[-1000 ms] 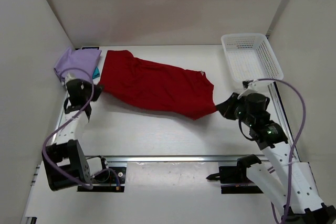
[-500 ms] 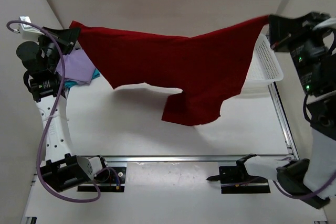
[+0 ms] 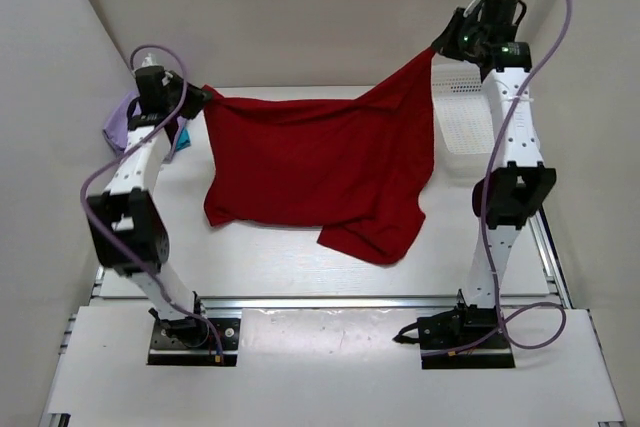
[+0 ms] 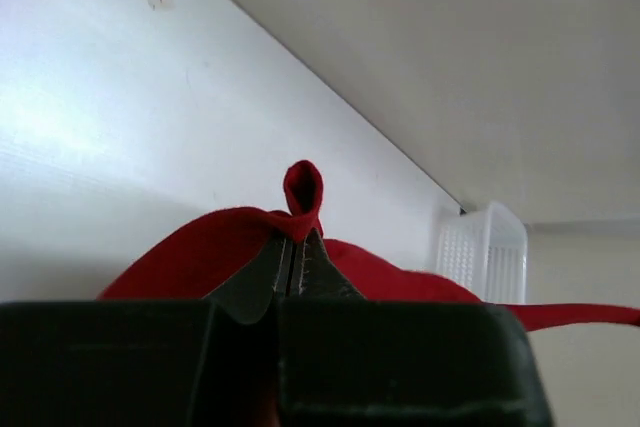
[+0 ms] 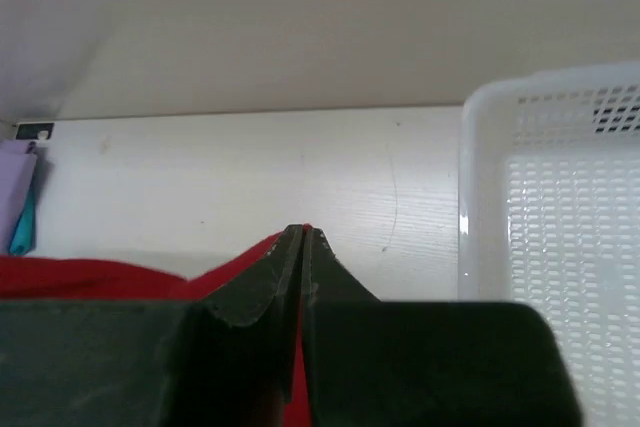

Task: Fold and stack the t-shirts
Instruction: Flatten out the tshirt

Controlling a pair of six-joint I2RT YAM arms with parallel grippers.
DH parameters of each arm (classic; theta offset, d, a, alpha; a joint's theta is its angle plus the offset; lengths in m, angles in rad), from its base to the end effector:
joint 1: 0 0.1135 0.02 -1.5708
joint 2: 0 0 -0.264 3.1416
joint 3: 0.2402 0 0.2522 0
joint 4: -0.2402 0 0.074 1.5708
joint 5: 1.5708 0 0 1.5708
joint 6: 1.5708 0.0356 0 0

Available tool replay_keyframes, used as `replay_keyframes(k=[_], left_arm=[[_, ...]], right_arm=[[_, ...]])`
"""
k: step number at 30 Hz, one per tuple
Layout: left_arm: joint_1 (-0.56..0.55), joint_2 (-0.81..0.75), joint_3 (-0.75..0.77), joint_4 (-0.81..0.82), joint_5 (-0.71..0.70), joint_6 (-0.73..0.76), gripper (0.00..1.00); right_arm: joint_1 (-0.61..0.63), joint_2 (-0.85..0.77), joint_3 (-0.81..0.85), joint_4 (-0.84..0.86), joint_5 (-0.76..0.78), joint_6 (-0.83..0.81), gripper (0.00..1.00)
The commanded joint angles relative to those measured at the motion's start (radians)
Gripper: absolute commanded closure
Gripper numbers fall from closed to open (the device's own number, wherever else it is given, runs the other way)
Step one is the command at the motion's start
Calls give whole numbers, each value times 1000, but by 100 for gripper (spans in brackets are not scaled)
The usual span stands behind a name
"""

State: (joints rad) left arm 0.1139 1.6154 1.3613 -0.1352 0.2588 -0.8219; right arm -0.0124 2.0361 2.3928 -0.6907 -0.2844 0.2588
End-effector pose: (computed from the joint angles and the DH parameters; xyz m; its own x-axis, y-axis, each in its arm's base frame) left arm 0.3828 0.0346 0.3326 -0.3486 -0.7525 -0.5587 -0.1908 0.6406 -0.7438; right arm 0.4493 0.0044 0.4557 -0.3817 0.2504 -0.8897 -0.1608 0.9299 0.3307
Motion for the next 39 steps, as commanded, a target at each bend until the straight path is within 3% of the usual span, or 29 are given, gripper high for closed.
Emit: replay_keyframes(k=[1,2,5,8,11,14,18,22,26,31,35,39], left_arm=[[-17,93,264,-12,-52,7,100],[-19,127,309,-24,-62,0,100],[-22,207,627,-104,-72,-2,100],[10,244,772,-97,-72,-29,100],[47,227,780,-83,-85,-33,100],[70,196,727,-70,-90,-25,100],[66,102,546,-37,-110,7,100],[34,-78,268,37,-200,70,100],[-14,-331,-258,148,-361,144,100],[36,-439,-643,180,-296,119,100],[92,-457,-816,160,-221,92,100],[132,-497,-863,135,-120,87,100]], right_arm=[[-38,-10,143,150,-73,46,100],[-44,-17,141,239,-62,66,100],[-87,-98,149,430,-102,138,100],[-144,-169,141,569,-117,178,100],[-184,-214,151,532,-177,188,100],[-173,-263,59,449,-151,122,100],[-133,-342,-157,337,-77,28,100],[-55,-516,-641,372,75,-26,100],[8,-788,-1138,387,248,34,100],[-14,-976,-1631,399,197,187,100],[6,-1184,-1852,382,110,264,99],[66,-1364,-1917,225,125,318,100]])
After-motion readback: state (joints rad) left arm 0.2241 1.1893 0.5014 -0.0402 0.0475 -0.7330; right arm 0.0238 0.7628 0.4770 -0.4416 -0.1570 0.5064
